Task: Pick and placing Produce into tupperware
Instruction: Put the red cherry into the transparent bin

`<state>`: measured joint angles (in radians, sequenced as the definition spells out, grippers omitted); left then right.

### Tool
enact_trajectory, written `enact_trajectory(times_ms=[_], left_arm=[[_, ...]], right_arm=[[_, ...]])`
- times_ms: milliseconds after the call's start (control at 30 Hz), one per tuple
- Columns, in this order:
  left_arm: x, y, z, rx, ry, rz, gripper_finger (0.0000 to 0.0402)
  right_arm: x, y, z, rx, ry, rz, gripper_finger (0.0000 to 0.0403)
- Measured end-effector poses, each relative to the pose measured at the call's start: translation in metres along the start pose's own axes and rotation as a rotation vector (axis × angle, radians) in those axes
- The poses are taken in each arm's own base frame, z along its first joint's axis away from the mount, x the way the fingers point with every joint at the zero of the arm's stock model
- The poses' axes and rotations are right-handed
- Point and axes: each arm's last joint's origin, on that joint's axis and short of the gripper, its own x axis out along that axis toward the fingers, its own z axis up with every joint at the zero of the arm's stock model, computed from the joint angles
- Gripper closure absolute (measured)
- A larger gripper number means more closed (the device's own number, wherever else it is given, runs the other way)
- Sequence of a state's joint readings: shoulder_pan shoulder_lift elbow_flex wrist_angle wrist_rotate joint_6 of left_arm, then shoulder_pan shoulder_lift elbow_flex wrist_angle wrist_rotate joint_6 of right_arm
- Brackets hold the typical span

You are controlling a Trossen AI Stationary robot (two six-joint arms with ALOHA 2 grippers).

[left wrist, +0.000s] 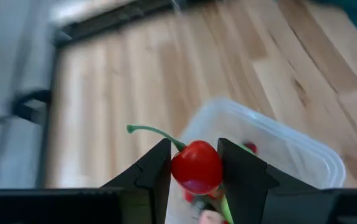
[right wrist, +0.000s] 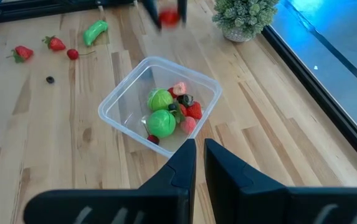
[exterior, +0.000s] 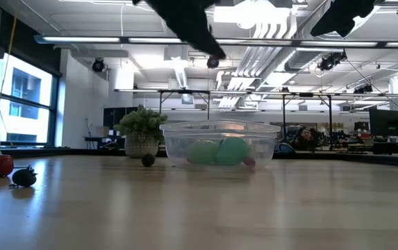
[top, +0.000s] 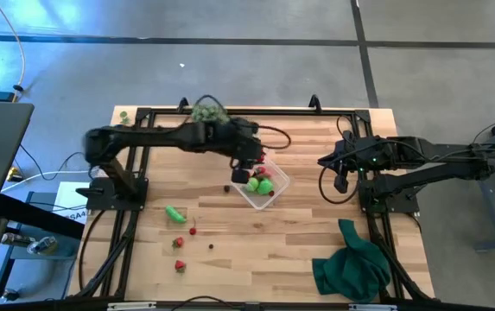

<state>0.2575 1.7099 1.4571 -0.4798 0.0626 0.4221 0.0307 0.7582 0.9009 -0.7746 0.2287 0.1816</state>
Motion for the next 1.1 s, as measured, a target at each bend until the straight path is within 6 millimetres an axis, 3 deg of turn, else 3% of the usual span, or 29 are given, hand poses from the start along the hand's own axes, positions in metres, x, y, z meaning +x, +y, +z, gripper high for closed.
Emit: enact_trajectory(times_ms=[233,433,567,933,1100], left_arm=[[0.062,-0.012,-0.029,0.004,0.162,-0.129,0.0289],[0.094,-0.02,-0.053,-0.008,0.286,-0.192,0.0289],[0.103,-0.022,-0.059,-0.007,0.306,-0.2,0.0289],[0.103,-0.022,-0.06,0.035,0.321,-0.191,0.0288],[0.103,-0.022,-0.06,0.04,0.312,-0.197,0.027]], right_arm=[[0.0,0.0,0.0,0.0,0.0,-0.001,0.0378],[0.0,0.0,0.0,0.0,0.0,0.0,0.0378],[0.0,0.0,0.0,0.0,0.0,0.0,0.0378],[0.0,0.0,0.0,0.0,0.0,0.0,0.0378],[0.0,0.0,0.0,0.0,0.0,-0.001,0.0378]])
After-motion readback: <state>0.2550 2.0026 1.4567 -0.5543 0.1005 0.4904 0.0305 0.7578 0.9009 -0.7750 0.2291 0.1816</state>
